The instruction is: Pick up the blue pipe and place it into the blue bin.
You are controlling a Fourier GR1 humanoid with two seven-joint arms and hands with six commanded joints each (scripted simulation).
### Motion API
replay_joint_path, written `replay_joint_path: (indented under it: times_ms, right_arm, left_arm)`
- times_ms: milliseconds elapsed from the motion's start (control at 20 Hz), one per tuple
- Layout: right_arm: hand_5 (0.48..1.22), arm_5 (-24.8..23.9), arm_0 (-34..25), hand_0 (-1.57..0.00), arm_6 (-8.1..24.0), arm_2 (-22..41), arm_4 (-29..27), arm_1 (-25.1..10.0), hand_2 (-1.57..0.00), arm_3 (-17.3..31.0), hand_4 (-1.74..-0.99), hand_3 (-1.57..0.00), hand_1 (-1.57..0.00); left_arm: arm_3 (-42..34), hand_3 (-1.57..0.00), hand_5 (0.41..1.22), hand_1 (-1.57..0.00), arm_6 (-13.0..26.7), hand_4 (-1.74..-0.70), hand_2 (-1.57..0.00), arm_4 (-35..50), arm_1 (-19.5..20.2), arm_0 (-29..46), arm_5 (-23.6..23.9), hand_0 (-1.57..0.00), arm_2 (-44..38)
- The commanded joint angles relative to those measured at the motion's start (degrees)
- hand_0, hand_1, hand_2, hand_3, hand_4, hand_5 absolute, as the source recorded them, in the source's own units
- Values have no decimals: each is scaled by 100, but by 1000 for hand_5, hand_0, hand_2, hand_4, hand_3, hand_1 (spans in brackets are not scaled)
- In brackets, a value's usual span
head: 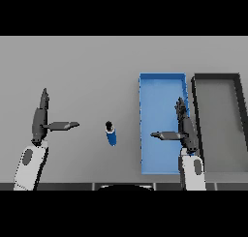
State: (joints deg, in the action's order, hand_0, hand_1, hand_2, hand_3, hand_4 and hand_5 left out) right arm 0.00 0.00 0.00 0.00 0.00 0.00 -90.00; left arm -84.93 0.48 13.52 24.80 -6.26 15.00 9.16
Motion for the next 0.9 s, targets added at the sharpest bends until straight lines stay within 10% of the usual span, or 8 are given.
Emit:
replay_joint_path:
  times_ms: [0, 250, 400, 850]
  right_arm:
    - [594, 4, 8, 1, -6, -10, -11, -12, 1, -5, -1210, 1, 1]
    - [594, 79, 74, 1, -44, -96, -103, -125, 1, -34, -1210, 1, 1]
    - [589, 308, 366, 1, -611, 422, 884, -860, 1, -422, -1198, 1, 1]
    - [579, 442, 440, 1, -453, 532, 984, -1032, 1, -674, -1194, 1, 1]
  left_arm:
    - [-14, 1, 594, 1, -28, -967, 1, -8, -12, 6, 11, 1, 9]
    - [-134, 1, 594, 1, 6, -967, 1, -99, -94, 65, 129, 1, 109]
    - [-79, 1, 596, 1, -505, -970, 1, -112, 776, 68, -1332, 1, 472]
    - [-674, 1, 578, 1, -812, -984, 1, -7, 1260, 379, -2342, 1, 896]
